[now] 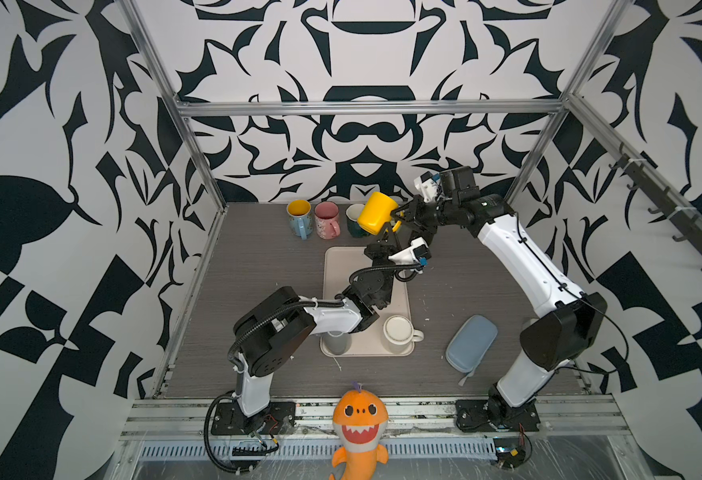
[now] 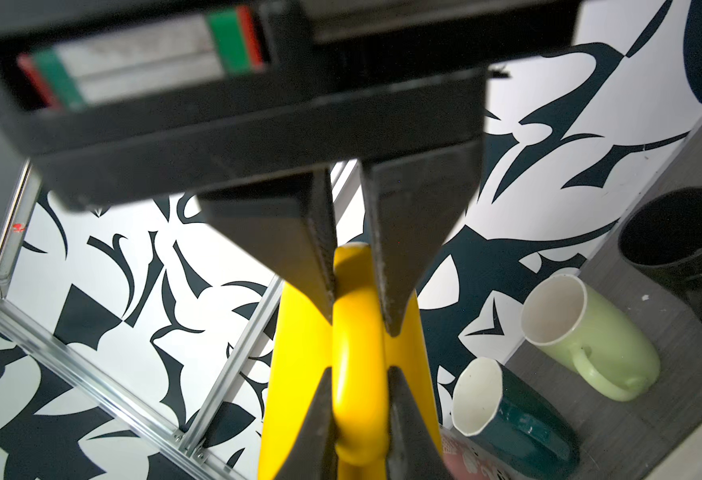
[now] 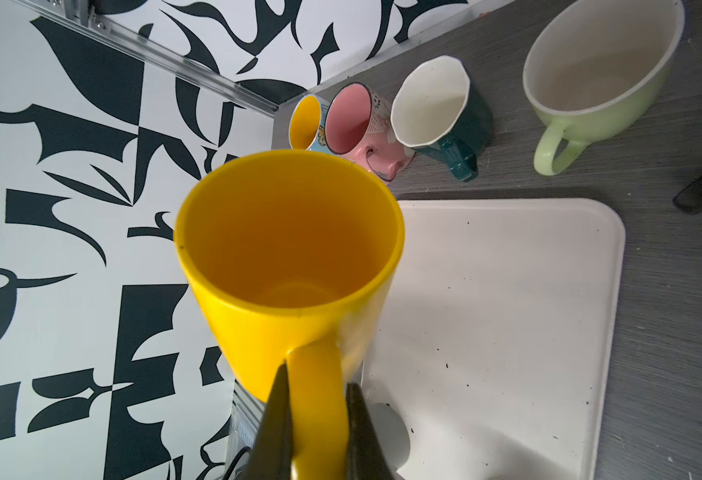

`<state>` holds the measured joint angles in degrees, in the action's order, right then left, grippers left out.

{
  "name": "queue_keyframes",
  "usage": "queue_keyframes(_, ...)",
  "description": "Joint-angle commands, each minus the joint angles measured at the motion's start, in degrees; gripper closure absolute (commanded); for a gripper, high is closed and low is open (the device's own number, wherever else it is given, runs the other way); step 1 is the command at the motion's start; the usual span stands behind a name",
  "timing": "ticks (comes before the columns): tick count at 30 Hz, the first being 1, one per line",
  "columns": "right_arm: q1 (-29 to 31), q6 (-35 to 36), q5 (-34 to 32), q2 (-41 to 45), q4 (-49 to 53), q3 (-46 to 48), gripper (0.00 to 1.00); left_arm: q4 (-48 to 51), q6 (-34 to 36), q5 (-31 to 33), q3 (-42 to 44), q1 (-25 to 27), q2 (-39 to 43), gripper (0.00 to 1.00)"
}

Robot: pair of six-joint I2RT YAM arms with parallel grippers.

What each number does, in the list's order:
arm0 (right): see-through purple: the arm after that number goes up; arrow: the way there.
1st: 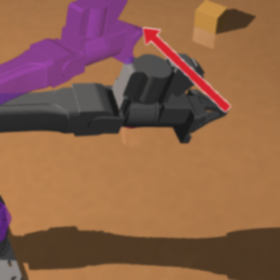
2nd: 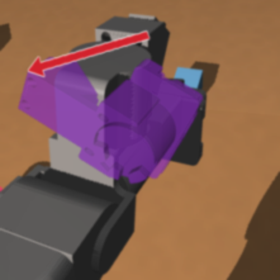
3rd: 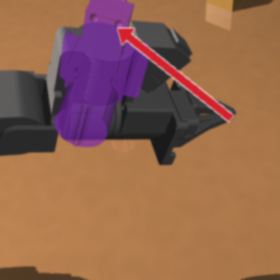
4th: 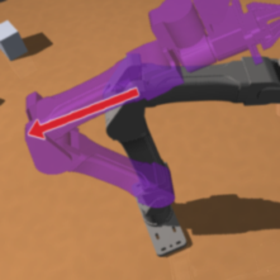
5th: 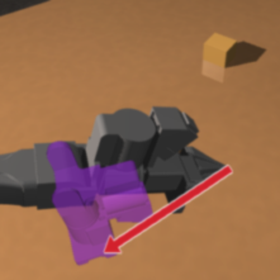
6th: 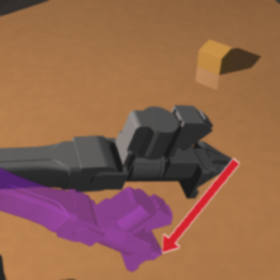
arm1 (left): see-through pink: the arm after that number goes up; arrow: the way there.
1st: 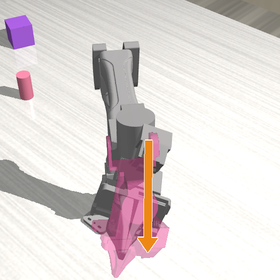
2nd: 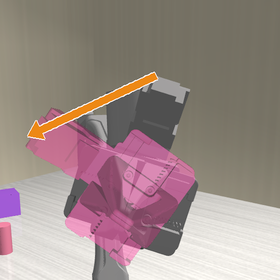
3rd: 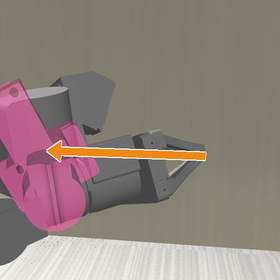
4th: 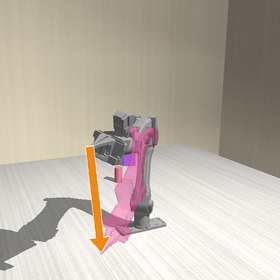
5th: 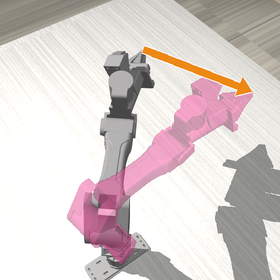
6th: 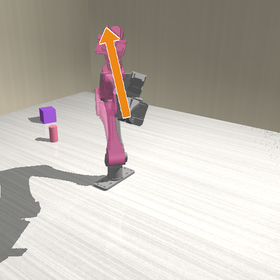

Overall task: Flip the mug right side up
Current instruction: 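Close the right gripper on the yellow mug's handle beside the left gripper, then carry the yellow mug with the right gripper while the left gripper withdraws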

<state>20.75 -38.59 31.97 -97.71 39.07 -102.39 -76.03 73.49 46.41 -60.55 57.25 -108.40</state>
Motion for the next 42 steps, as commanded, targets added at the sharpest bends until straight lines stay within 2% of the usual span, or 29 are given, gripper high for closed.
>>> queue_keyframes(1,0.0,0.5,-1.5,1.6,-0.2,-0.6,1.00,-6.6,3.8,-0.8,-3.7,0.6,-0.3,1.00)
queue_keyframes(3,0.0,0.6,-2.3,2.6,-1.0,0.4,1.00,-6.6,4.3,-0.1,-4.3,0.6,-0.8,0.99)
queue_keyframes(5,0.0,0.9,-3.4,3.8,-1.7,1.3,1.00,-6.6,4.6,0.5,-4.9,0.6,-1.4,0.88)
queue_keyframes(7,0.0,1.3,-4.5,5.2,-2.5,2.1,1.00,-6.6,4.8,0.9,-5.3,0.5,-1.7,0.71)
queue_keyframes(12,0.0,2.3,-9.1,7.9,-3.1,3.6,1.00,-6.6,4.6,1.4,-5.7,0.5,-1.6,0.48)
queue_keyframes(20,-1.3,2.0,-14.7,9.8,-4.4,5.0,1.00,-6.5,4.6,1.8,-4.2,0.5,-0.3,0.42)
queue_keyframes(28,-7.3,0.7,-17.0,11.5,-6.7,7.0,1.00,-6.6,3.1,2.8,-1.9,0.5,1.5,0.40)
queue_keyframes(36,-12.4,3.3,-23.3,15.0,-5.4,11.3,1.00,-6.5,-2.3,4.6,-1.2,-0.2,3.4,0.33)
queue_keyframes(42,-12.6,7.7,-33.0,17.4,-4.0,14.9,1.00,-3.3,-9.2,8.0,-1.9,-1.6,5.7,0.32)
